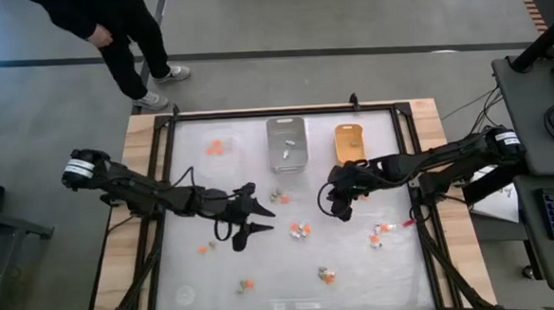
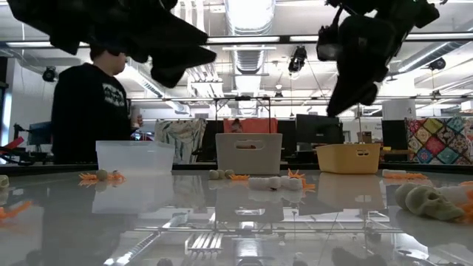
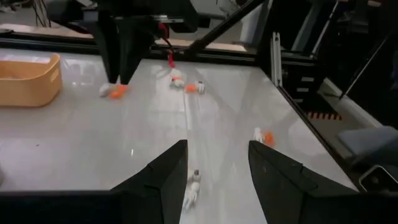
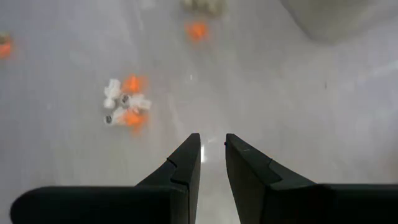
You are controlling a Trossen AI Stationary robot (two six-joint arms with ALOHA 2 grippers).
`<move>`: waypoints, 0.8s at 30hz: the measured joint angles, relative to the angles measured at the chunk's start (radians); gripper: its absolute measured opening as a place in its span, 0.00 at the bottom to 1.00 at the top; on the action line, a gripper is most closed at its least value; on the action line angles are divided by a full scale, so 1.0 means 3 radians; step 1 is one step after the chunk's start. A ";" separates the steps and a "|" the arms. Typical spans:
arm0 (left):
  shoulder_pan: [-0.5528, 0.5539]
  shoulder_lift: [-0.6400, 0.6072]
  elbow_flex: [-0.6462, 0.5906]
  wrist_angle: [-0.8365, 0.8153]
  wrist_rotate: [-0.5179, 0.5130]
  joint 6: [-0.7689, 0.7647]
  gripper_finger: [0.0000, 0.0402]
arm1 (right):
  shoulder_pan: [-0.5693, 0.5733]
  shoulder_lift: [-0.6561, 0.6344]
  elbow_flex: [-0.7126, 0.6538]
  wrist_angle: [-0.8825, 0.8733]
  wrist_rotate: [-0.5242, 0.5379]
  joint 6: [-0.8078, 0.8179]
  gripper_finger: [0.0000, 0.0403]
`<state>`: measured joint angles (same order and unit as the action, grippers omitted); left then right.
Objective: Sort Halloween decoration
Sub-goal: Put the white skeleton toy into the gray bin
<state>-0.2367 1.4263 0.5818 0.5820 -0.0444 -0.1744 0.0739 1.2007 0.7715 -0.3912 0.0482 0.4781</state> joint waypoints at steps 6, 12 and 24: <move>0.0000 0.0493 0.0217 0.0045 -0.0003 0.0169 0.38 | 0.0079 -0.0006 -0.0022 0.0568 0.0054 -0.0538 0.16; 0.0007 0.1010 0.0425 0.0075 -0.0001 0.0433 0.38 | 0.0155 -0.0006 -0.0062 0.0859 0.0053 -0.0719 0.16; 0.0032 0.1632 0.0707 0.0239 0.0003 0.0642 0.38 | 0.0155 -0.0006 -0.0210 0.0920 0.0053 -0.0646 0.16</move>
<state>-0.2272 1.9160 0.7938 0.6535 -0.0437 0.0182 0.1204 1.1988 0.7087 -0.1153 0.0643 0.2843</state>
